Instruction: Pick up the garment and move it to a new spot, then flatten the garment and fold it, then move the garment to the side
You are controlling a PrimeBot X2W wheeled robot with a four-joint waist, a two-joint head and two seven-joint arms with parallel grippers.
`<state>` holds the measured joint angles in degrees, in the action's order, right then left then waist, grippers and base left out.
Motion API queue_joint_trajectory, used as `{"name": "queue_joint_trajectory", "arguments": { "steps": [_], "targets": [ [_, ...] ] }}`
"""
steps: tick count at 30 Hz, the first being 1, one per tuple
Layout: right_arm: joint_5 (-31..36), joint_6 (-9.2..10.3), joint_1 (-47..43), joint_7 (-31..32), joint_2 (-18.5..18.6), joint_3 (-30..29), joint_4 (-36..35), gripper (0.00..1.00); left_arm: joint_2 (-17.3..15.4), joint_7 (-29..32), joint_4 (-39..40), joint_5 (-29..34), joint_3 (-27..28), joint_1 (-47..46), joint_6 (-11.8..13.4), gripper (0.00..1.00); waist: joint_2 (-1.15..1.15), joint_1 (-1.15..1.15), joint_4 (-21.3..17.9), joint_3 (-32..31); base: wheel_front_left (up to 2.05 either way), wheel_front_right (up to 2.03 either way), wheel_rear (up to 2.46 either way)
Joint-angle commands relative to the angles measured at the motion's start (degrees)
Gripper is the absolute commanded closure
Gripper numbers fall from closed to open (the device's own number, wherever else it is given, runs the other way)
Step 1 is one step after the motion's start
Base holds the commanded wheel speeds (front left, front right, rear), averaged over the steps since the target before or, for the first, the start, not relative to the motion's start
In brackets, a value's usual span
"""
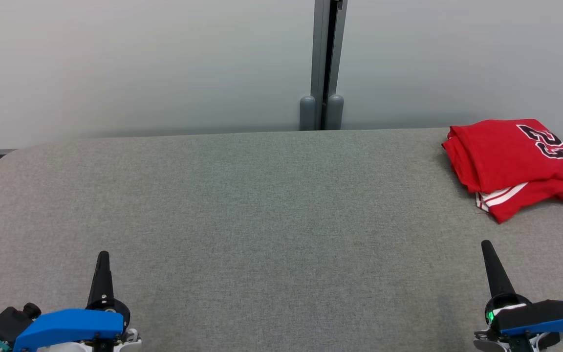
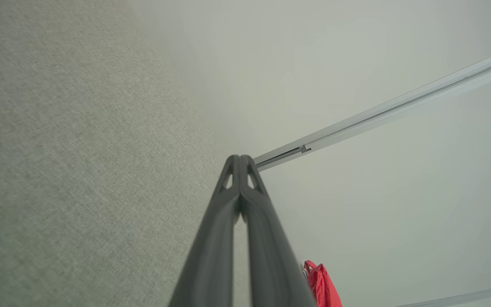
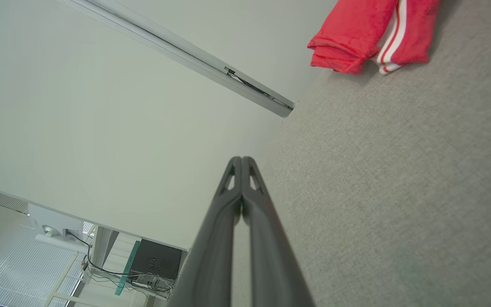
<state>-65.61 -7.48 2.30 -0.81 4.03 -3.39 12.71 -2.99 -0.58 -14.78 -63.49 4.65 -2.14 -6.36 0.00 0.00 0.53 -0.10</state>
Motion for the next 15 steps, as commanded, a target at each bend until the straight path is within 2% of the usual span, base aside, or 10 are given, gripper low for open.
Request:
{"name": "queue_joint_trajectory", "arguments": {
  "steps": [1,15],
  "targets": [
    [-1.12,-0.01,1.26,0.24,-0.06,-0.28,-0.24,1.0,-0.07,0.26,0.64,-1.16,0.21,-1.3,-0.39,1.0,0.0,0.0,0.0,0.0,0.0,0.0,0.0],
    [-8.57,-0.01,2.14,2.24,-0.32,-1.0,0.18,1.0,-0.02,2.27,0.73,-9.07,0.79,-2.33,-0.67,1.0,0.0,0.0,-0.13,0.07,0.0,0.0,0.0]
  ]
}}
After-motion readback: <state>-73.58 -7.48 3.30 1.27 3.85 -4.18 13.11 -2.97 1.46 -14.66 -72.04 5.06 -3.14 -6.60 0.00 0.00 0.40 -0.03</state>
